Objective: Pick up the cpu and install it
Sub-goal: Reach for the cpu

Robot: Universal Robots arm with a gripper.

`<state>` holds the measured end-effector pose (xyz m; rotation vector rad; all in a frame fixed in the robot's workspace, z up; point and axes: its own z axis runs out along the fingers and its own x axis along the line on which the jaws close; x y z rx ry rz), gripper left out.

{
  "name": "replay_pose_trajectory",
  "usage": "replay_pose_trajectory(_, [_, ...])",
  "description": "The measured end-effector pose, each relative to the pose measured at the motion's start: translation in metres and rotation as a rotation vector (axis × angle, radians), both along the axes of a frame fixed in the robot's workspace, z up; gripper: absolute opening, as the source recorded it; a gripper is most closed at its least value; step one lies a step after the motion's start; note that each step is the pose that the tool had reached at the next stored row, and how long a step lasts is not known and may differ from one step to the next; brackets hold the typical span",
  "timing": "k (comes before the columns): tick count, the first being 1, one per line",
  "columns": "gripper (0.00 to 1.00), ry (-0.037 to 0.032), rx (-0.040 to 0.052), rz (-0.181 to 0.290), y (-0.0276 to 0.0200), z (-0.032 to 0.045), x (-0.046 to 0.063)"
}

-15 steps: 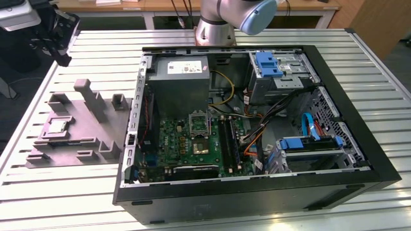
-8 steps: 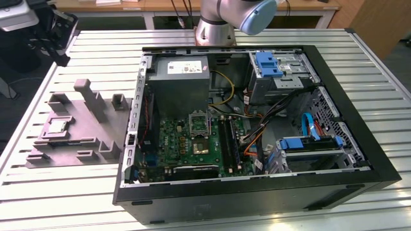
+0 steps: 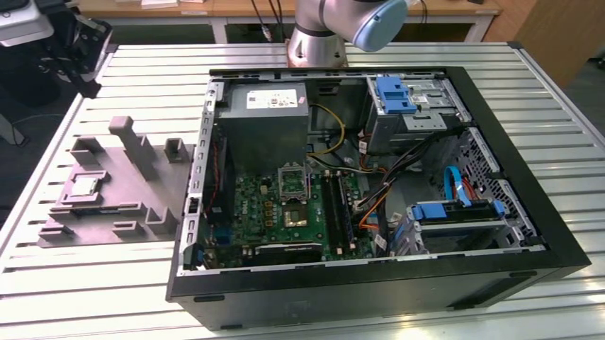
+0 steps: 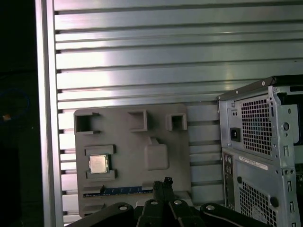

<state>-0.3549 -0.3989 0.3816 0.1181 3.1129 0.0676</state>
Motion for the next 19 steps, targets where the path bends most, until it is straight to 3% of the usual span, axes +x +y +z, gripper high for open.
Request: replay_pose_trajectory(19, [0.11,0.0001,0.0,0.0,0.0,-0.0007,-0.0075])
